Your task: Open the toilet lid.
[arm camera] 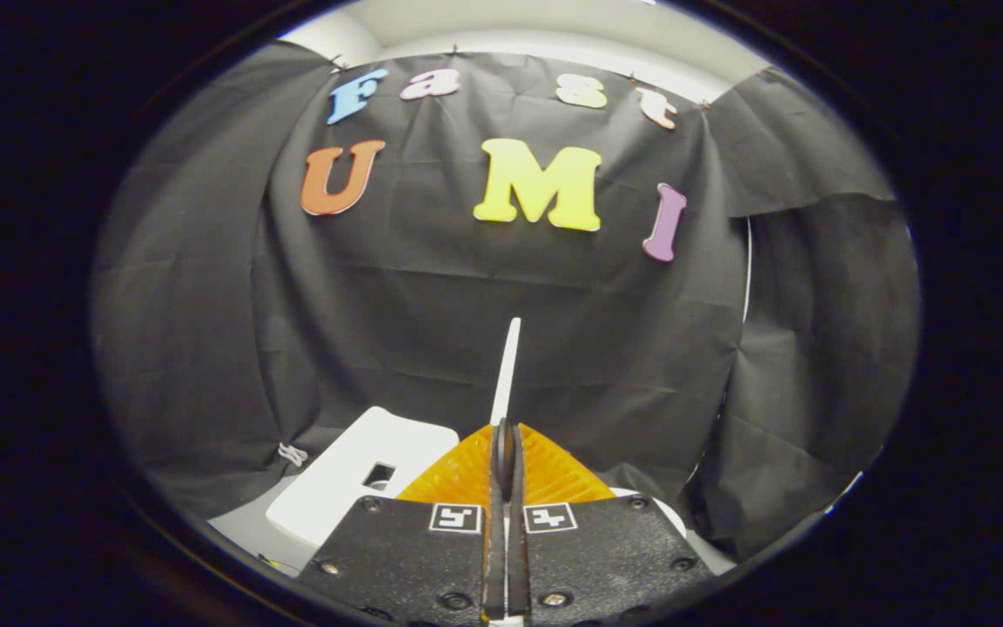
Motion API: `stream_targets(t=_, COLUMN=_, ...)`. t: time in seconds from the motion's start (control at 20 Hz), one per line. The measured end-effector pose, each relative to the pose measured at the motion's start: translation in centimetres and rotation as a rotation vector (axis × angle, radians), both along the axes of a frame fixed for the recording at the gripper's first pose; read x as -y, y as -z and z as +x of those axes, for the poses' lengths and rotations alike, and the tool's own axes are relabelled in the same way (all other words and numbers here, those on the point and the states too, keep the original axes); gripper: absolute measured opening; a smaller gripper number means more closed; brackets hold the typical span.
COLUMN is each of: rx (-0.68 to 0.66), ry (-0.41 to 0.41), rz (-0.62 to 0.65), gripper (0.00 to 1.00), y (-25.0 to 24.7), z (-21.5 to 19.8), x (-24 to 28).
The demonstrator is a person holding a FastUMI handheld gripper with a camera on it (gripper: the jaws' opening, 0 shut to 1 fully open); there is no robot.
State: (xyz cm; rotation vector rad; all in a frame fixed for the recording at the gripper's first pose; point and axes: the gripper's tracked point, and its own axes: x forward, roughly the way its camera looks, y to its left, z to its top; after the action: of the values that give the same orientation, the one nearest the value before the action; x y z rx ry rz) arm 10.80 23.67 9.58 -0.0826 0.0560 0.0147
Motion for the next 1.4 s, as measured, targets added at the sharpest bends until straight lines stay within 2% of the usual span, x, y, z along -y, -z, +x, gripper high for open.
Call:
stream_targets(t=0.3, rx=0.037, ry=-0.011, rz=-0.171, gripper=0.08, y=0.1, z=0.0, x=-2.8)
stream_targets(t=0.45, rx=0.05, ry=-0.048, rz=-0.251, gripper=0.1, y=0.0, z=-0.2, x=-4.6)
stream_targets(t=0.6, rx=0.063, ry=-0.131, rz=-0.293, gripper=0.54, y=0.1, z=0.5, x=-6.3)
stream_targets(t=0.75, rx=0.188, ry=-0.147, rz=-0.237, gripper=0.99, y=-3.1, z=-0.7, x=-6.4)
stream_targets(t=0.85, rx=0.256, ry=-0.185, rz=-0.174, gripper=0.99, y=-4.9, z=-1.7, x=-6.5)
stream_targets(t=1.05, rx=0.27, ry=-0.26, rz=-0.003, gripper=1.0, y=-7.2, z=-3.8, x=-4.7)
stream_targets(t=1.2, rx=0.315, ry=-0.25, rz=0.084, gripper=1.0, y=-9.6, z=-5.3, x=-0.6)
stream_targets(t=1.4, rx=0.352, ry=-0.187, rz=0.142, gripper=1.0, y=-9.0, z=-6.7, x=6.9)
